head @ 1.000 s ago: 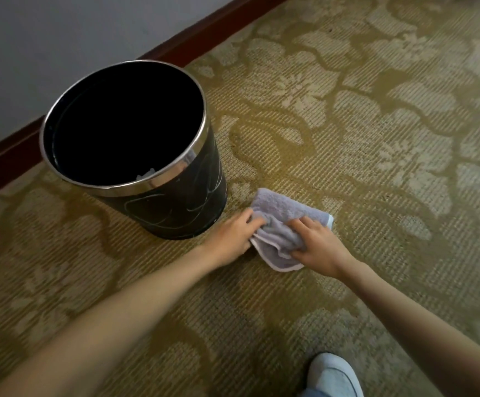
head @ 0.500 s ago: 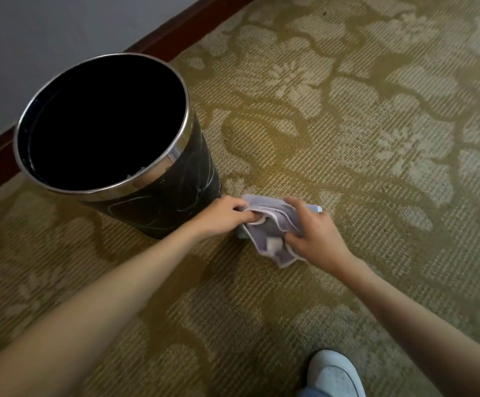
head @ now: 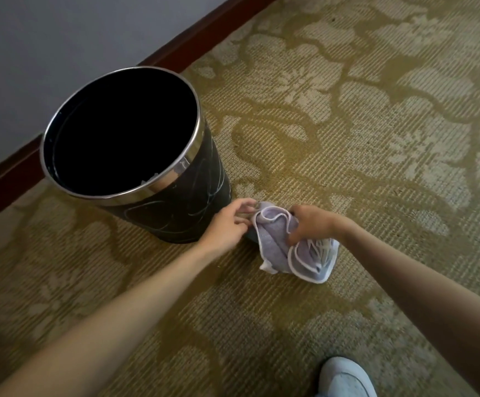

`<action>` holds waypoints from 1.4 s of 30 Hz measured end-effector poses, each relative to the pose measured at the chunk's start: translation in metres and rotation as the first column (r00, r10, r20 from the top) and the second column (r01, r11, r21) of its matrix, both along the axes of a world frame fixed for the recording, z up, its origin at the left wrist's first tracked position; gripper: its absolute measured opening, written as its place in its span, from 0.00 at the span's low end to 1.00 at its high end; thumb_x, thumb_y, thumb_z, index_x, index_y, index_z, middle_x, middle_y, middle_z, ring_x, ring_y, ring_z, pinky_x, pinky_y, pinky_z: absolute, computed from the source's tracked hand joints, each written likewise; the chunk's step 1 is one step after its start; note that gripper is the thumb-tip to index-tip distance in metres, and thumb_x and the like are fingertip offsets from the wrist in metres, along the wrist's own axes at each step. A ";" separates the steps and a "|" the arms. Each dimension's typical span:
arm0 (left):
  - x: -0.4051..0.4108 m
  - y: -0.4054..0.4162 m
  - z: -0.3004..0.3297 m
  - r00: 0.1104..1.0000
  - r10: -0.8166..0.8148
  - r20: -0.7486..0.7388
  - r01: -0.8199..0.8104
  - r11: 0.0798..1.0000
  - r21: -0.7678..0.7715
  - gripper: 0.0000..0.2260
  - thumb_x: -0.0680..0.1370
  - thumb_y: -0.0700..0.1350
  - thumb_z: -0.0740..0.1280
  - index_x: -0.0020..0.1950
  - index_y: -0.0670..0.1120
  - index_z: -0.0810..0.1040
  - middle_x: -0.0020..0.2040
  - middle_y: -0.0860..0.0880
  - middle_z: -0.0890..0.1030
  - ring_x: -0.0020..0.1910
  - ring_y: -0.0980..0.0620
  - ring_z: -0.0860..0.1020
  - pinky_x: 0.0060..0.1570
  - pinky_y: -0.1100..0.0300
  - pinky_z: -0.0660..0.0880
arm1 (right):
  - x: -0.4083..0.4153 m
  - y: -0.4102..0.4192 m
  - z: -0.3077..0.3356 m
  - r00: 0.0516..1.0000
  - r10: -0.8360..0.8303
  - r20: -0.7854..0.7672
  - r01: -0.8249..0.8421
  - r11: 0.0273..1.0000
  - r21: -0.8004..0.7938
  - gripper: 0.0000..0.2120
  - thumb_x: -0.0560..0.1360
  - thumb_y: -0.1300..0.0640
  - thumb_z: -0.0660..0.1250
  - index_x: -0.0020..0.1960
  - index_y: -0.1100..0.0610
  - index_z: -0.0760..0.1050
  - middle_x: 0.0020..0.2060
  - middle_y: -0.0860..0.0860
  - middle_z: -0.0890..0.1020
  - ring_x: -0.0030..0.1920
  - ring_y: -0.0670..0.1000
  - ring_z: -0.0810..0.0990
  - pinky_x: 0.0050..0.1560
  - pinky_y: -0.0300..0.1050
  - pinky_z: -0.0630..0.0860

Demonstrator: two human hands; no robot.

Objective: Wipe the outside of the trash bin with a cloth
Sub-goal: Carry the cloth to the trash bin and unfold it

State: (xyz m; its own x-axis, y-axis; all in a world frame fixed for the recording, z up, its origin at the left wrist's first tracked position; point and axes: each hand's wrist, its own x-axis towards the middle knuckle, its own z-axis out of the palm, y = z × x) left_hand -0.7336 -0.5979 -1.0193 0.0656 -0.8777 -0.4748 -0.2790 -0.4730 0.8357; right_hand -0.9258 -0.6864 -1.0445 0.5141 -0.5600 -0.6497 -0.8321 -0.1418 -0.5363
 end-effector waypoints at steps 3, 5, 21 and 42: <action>-0.002 0.008 -0.003 0.994 0.103 0.039 -0.098 0.989 -0.110 0.16 0.76 0.34 0.64 0.59 0.51 0.73 0.56 0.52 0.77 0.53 0.53 0.78 0.52 0.62 0.75 | -0.004 0.010 -0.004 0.968 -0.169 0.186 0.156 0.984 0.086 0.10 0.65 0.57 0.70 0.46 0.58 0.76 0.39 0.54 0.83 0.36 0.51 0.84 0.36 0.45 0.82; -0.002 0.011 -0.001 0.980 0.194 0.054 -0.183 0.970 -0.160 0.10 0.77 0.38 0.66 0.53 0.51 0.73 0.51 0.53 0.78 0.51 0.55 0.77 0.47 0.68 0.73 | -0.009 0.016 -0.005 0.823 -0.408 0.397 0.301 0.904 0.304 0.16 0.66 0.58 0.69 0.53 0.58 0.75 0.43 0.56 0.84 0.41 0.55 0.85 0.39 0.49 0.82; -0.013 0.032 0.040 0.975 0.130 0.177 -0.014 0.841 -0.541 0.14 0.75 0.39 0.69 0.58 0.50 0.77 0.50 0.55 0.81 0.50 0.59 0.79 0.48 0.67 0.74 | 0.032 0.047 0.037 -0.201 -0.886 0.419 0.416 0.310 0.855 0.10 0.78 0.65 0.60 0.58 0.62 0.75 0.45 0.56 0.85 0.45 0.54 0.84 0.40 0.50 0.82; -0.009 0.041 0.087 0.503 -0.219 0.836 0.676 0.703 -0.222 0.15 0.77 0.50 0.64 0.63 0.51 0.76 0.68 0.54 0.71 0.69 0.53 0.64 0.65 0.52 0.58 | 0.038 0.060 0.052 -0.212 -0.922 0.324 0.347 0.239 0.907 0.20 0.78 0.57 0.63 0.67 0.65 0.69 0.58 0.64 0.78 0.53 0.61 0.81 0.45 0.52 0.80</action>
